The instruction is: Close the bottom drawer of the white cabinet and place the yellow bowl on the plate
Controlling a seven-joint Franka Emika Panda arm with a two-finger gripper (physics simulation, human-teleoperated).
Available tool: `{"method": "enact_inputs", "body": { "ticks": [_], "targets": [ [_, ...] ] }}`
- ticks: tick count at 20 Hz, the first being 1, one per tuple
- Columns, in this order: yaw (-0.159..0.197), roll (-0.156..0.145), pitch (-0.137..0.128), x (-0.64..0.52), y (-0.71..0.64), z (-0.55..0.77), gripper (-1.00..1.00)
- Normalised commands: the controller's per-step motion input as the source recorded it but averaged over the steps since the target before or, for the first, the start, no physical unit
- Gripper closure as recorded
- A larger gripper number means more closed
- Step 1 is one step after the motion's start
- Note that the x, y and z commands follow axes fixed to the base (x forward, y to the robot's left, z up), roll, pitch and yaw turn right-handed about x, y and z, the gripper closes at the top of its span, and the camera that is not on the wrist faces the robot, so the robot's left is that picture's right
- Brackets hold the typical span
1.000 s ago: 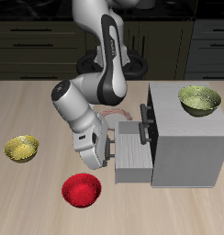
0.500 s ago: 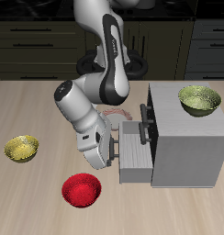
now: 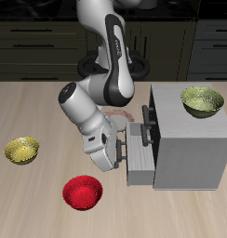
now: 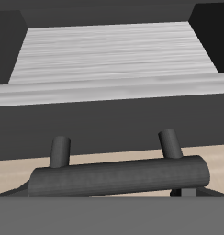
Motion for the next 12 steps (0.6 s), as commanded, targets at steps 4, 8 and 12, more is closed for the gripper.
{"method": "enact_inputs", "body": {
  "ticks": [4, 8, 12],
  "targets": [
    [-0.009, 0.008, -0.078, 0.22, 0.22, 0.16, -1.0],
    [-0.011, 0.024, -0.037, 0.1, 0.16, 0.14, -1.0],
    [0.006, 0.012, -0.035, 0.08, 0.12, 0.13, -1.0]
  ]
}}
